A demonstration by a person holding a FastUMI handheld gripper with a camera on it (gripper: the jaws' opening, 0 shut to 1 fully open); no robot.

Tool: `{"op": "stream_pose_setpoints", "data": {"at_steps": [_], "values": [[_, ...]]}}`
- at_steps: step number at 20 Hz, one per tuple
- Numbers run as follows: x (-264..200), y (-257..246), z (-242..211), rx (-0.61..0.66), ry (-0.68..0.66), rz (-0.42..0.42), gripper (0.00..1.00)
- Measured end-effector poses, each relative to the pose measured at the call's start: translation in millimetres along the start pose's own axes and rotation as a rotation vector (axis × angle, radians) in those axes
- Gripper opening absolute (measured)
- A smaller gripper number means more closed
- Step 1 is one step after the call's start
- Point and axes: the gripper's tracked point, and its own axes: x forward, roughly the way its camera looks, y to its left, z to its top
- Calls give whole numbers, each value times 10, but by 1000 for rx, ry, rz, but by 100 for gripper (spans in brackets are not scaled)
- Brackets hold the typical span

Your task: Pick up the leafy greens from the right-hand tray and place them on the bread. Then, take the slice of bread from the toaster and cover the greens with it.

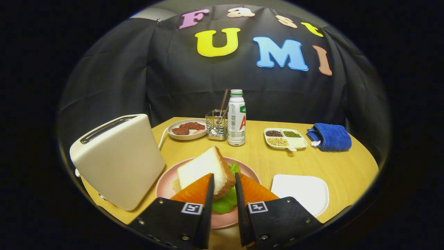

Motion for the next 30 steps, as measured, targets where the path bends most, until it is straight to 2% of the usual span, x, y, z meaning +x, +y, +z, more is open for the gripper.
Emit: {"op": "stream_pose_setpoints", "data": {"at_steps": [3, 7, 12, 22, 26, 30], "values": [[27, -28, -36, 9, 2, 7, 36], [-9, -184, -5, -16, -22, -35, 39], [-248, -392, 246, 0, -124, -34, 39], [-844, -1469, 683, -11, -327, -150, 39], [-856, -1827, 738, 28, -345, -136, 39], [-925, -2336, 767, 17, -376, -182, 39]]}}
